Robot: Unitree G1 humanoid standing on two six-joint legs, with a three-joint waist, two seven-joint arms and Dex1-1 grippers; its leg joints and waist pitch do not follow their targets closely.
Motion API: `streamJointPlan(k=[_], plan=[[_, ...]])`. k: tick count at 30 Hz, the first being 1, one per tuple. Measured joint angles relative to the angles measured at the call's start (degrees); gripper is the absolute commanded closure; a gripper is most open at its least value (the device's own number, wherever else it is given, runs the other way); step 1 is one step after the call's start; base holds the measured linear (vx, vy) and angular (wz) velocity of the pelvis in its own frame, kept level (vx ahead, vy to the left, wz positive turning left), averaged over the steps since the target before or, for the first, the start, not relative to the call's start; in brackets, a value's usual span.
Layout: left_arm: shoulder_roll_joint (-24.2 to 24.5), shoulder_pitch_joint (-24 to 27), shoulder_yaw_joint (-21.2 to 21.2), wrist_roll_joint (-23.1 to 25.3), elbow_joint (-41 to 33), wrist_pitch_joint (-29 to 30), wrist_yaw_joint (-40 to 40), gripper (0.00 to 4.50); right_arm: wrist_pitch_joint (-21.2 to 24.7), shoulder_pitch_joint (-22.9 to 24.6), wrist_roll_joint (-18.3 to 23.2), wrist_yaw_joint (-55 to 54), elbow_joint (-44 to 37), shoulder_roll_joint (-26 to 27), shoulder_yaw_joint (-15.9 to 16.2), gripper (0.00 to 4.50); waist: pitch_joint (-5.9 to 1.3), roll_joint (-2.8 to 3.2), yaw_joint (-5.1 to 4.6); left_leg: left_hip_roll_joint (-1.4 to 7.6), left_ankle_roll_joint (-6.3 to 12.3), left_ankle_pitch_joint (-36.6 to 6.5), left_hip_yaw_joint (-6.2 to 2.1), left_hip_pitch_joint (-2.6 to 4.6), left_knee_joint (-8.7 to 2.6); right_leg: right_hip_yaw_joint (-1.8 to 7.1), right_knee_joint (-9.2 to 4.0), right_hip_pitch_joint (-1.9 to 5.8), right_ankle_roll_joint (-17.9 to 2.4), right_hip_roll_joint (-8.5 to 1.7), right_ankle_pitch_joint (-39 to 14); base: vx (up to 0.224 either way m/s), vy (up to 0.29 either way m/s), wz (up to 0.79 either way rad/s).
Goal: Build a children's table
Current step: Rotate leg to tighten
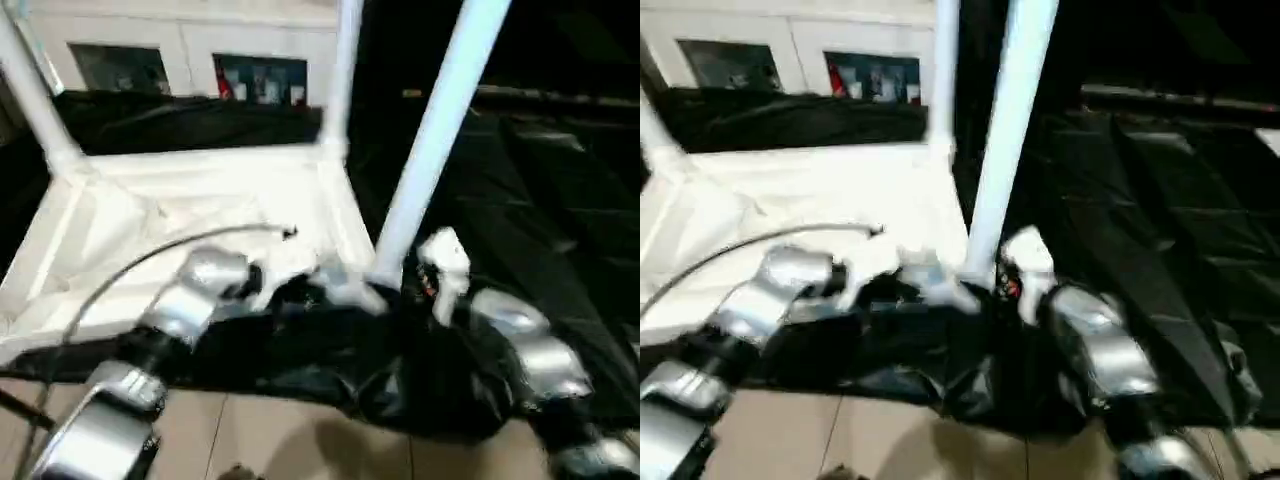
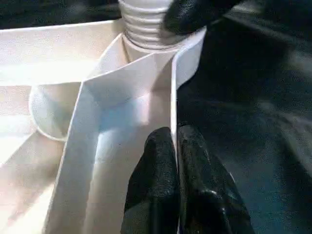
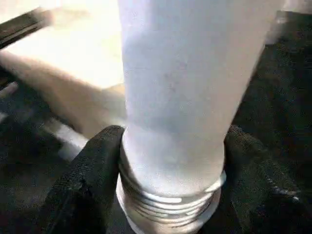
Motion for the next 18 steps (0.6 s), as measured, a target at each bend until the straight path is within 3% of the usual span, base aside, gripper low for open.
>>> streamJointPlan(k=[6,11,12,18], plan=[[-9.5,-4.5,1.2,1.1,7.6,5.0,15.4,4.5,-1.3,-7.7,-1.5,-20.6,11.6,8.4,-4.7,1.78,-0.14,-0.31,-0.41,-0.15,0.01,0.0,0.49,0.23,-0.02,0.63,-0.06,0.01,0.1,0.01,0.2,0.0,0.0,0.0],[-11.6,-5.6,1.3,1.7,10.4,3.9,18.1,4.5,-3.2,-9.8,-2.5,-23.7,15.3,9.9,-6.2,1.78,-0.16,-0.34,-0.31,-0.32,0.02,0.0,0.54,0.22,-0.13,0.68,-0.06,0.01,0.1,0.01,0.2,0.0,0.0,0.0],[-11.7,-5.7,1.3,2.0,10.7,3.4,18.1,4.5,-3.9,-10.2,-2.6,-23.7,16.2,10.1,-6.5,1.22,-0.16,-0.34,-0.31,-0.32,0.02,0.0,0.53,0.23,-0.13,0.68,-0.06,0.01,0.1,0.01,0.2,0.0,0.0,0.0],[-10.0,-5.7,1.1,2.0,11.4,-0.1,16.0,4.5,-5.9,-10.5,-1.8,-19.4,17.1,9.1,-6.3,0.62,-0.15,-0.32,-0.51,-0.32,0.02,0.0,0.56,0.17,-0.14,0.73,-0.07,-0.29,0.2,0.02,0.4,0.0,0.0,0.0]])
